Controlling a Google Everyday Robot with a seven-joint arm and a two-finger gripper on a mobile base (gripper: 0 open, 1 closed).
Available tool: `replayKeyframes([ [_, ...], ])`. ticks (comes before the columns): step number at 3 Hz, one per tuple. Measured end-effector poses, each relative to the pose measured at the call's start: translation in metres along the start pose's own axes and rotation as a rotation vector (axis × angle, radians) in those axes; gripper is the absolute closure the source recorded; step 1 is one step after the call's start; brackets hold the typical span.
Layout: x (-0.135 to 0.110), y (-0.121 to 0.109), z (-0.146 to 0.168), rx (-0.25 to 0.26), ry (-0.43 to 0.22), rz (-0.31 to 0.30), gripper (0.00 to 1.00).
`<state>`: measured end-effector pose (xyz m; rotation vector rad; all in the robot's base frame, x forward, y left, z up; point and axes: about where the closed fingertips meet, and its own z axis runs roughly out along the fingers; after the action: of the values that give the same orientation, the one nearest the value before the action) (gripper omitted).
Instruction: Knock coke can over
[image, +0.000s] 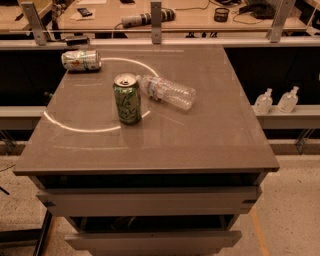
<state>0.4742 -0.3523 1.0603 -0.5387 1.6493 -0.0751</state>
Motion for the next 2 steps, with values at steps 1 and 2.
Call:
replayKeyframes([
  [1,0.003,-0.027,-0.001,0.14,-0.018,0.009,0.0],
  [2,0.008,-0.048,-0.004,0.254,-0.029,0.03,0.0],
])
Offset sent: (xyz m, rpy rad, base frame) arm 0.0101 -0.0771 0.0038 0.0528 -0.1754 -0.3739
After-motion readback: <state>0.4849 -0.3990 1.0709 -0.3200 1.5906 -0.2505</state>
